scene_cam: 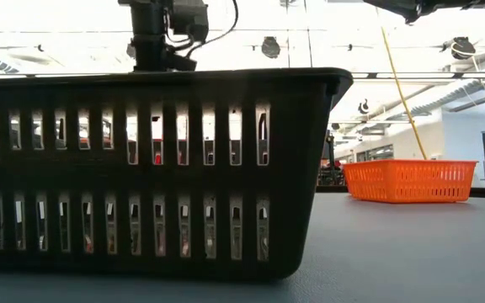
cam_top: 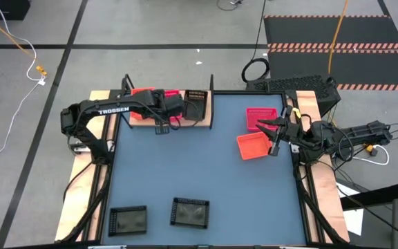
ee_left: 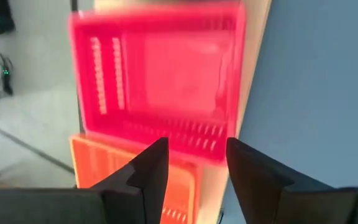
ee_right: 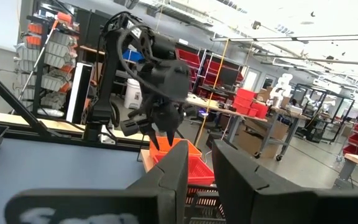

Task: Stack baskets on shelf by color
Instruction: Adjust the black bin on the shelf

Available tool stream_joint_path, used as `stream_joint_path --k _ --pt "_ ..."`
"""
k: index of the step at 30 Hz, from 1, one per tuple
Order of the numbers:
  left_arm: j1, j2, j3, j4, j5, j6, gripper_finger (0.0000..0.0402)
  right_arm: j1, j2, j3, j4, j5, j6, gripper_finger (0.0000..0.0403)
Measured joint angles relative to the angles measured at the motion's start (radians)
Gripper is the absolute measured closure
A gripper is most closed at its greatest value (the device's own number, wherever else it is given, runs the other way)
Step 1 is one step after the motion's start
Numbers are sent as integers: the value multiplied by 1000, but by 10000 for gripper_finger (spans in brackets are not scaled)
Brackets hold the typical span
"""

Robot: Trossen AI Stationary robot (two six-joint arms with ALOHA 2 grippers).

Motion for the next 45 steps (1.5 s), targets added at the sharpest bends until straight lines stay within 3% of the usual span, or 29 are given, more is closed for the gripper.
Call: stream_joint_path --k 6,11,23,35,42,45 --pt "-79 17 2 307 117 111 250 0 2 0 20 0 0 337" --pt "-98 112 2 469 128 199 262 0 8 0 42 -3 14 337" --pt "-44 258 0 590 121 180 266 0 8 0 37 -4 -12 337" --pt "-63 270 4 634 137 148 266 0 8 0 37 -4 -15 337" --pt "-61 270 70 637 5 184 266 0 8 0 37 -4 -16 337" --pt "-30 270 79 657 3 209 266 0 8 0 37 -4 -16 337"
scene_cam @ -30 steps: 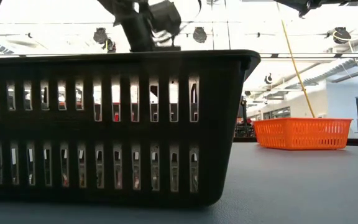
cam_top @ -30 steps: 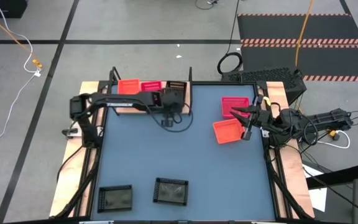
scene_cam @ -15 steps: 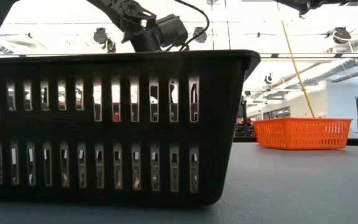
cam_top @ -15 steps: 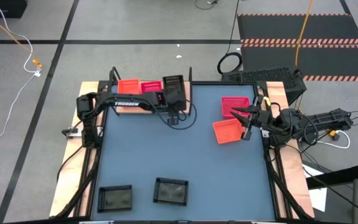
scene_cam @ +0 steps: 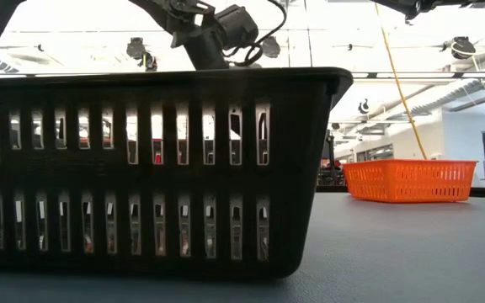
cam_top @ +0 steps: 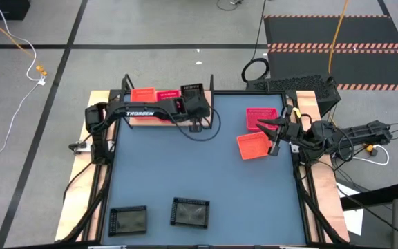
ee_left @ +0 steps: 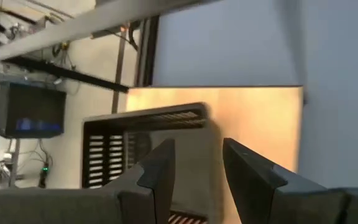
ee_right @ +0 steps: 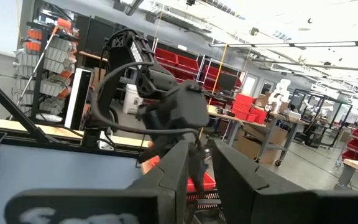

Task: Stack baskets on shelf by color
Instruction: Adjust the black bin on the shelf

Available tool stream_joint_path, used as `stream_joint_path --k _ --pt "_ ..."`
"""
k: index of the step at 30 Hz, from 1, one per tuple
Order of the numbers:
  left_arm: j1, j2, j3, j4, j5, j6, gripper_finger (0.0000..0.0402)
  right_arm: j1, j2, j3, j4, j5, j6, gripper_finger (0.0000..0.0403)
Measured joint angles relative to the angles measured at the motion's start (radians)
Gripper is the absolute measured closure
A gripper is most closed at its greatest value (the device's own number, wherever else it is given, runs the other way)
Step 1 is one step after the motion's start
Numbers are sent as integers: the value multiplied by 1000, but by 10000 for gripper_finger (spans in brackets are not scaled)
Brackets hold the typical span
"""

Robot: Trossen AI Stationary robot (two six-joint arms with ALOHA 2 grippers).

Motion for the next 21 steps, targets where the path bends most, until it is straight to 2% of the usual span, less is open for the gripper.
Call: stream_joint_path --k 6,14,21 --pt "84 18 0 -32 222 -45 266 0 0 0 0 0 0 337" --pt "113 36 0 -55 243 -44 266 0 0 0 0 0 -4 337" --pt "94 38 0 -62 325 -57 266 0 0 0 0 0 -7 337"
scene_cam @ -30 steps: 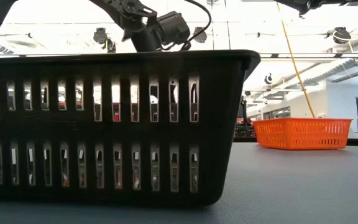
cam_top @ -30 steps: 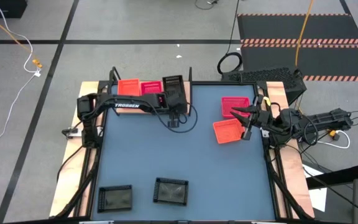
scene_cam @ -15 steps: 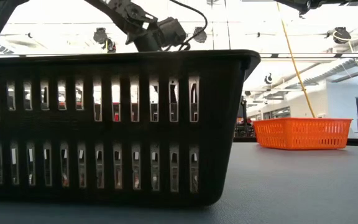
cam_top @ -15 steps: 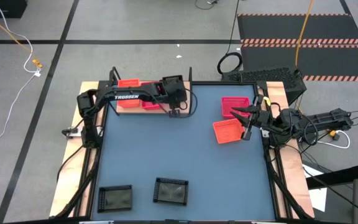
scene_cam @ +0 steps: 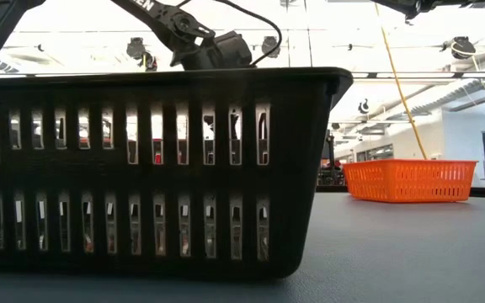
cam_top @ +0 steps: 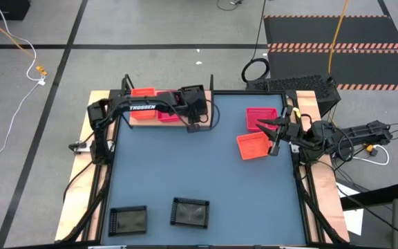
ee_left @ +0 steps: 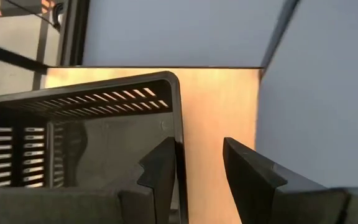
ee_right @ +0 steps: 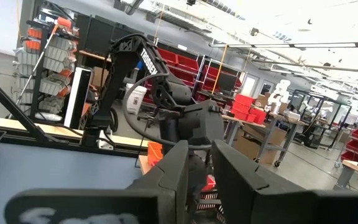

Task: Stack baskets on shelf by color
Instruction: Adjust the black bin on the shelf, then stack the right black bin on top of the black bin on the shelf

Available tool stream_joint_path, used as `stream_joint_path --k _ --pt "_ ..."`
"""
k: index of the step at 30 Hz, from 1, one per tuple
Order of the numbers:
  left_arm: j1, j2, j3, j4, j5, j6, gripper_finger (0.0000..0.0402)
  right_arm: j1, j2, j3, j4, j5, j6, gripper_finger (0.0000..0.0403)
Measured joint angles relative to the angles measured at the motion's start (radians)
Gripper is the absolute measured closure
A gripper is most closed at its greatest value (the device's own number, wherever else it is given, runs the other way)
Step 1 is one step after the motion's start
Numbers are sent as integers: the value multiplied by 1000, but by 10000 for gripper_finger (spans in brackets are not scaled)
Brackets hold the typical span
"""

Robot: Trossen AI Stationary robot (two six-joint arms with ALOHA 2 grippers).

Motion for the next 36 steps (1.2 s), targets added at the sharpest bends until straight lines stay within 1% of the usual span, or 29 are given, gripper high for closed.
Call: stream_joint_path --k 8,11,13,17,19,21,23,25,27,28,30,32,34,36 --pt "-46 -4 0 -14 0 -8 266 0 0 0 0 0 0 337" --pt "-72 -14 0 -35 -47 -8 266 0 0 0 0 0 0 337" --pt "-92 -24 -1 -37 -97 -8 266 0 0 0 0 0 0 337" --pt "-133 -75 -1 -49 -181 -9 266 0 0 0 0 0 1 337" --pt "-157 -116 -1 -70 -198 -26 266 0 0 0 0 0 3 337" --pt "-189 -164 0 -81 -199 -52 266 0 0 0 -1 0 5 337" --pt "-230 -221 0 -160 -170 -98 266 0 0 0 -1 0 8 337" --pt "-286 -277 0 -237 -75 -146 266 0 0 0 -7 0 10 337" --pt "-358 -315 0 -336 56 -174 266 0 0 0 -8 0 8 337" --pt "-403 -324 0 -367 88 -175 266 0 0 0 -9 0 6 337" --pt "-504 -330 -11 -374 87 -130 266 0 0 0 -10 0 2 337" --pt "-616 -327 -38 -375 72 -29 266 0 0 0 -8 0 1 337" --pt "-717 -312 -69 -310 63 48 266 0 0 0 -3 0 0 337" --pt "-809 -284 -98 -263 38 75 266 0 0 0 0 0 0 337"
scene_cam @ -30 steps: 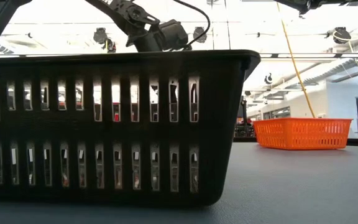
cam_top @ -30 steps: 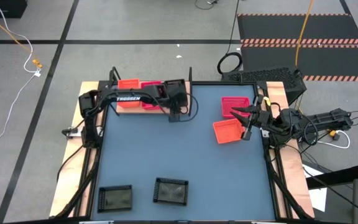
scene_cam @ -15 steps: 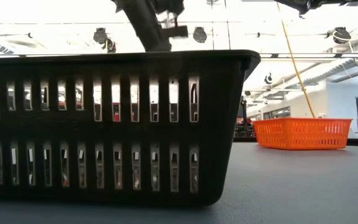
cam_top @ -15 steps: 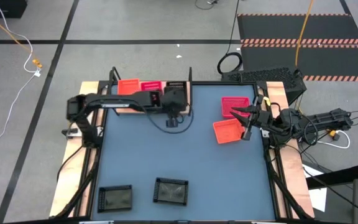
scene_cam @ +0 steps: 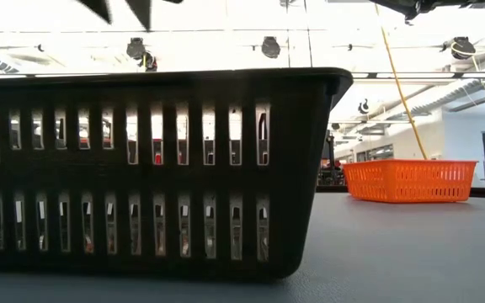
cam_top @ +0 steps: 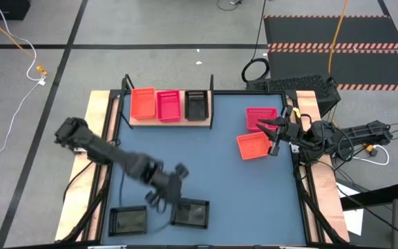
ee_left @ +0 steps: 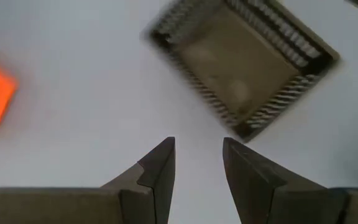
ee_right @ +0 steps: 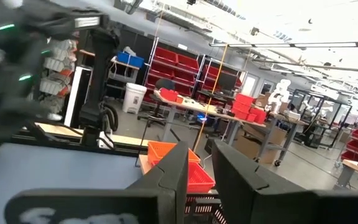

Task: Stack baskets on shelf by color
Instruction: Stack the right black bin on top of the black bin on the shelf

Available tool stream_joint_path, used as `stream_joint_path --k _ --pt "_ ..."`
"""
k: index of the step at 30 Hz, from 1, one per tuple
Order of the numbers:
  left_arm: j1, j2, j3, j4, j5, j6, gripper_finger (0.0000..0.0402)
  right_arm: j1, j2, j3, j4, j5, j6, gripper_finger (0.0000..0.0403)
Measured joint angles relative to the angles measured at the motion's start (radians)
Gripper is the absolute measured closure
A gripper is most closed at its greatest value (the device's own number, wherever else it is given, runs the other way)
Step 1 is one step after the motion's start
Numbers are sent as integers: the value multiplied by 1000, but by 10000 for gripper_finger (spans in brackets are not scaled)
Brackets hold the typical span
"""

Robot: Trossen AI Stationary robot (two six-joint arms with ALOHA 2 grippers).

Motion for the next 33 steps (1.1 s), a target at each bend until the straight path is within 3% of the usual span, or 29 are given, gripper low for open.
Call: stream_joint_path --k 5,7,13,19,28,30,33 --pt "-150 78 -6 26 -202 65 266 0 4 0 34 0 1 337" --pt "-180 110 -5 15 -231 72 266 0 6 0 39 0 1 337" --pt "-217 171 -5 -46 -223 132 266 0 18 0 45 0 1 337" --pt "-215 230 -5 -37 -161 226 266 0 22 0 46 0 -13 337" --pt "-184 282 -5 20 -156 336 269 0 23 0 45 -1 -16 337" --pt "-167 280 -5 46 -133 339 284 0 23 0 45 -1 -16 337" --pt "-133 281 1 44 -68 288 344 0 23 0 45 -1 -16 337"
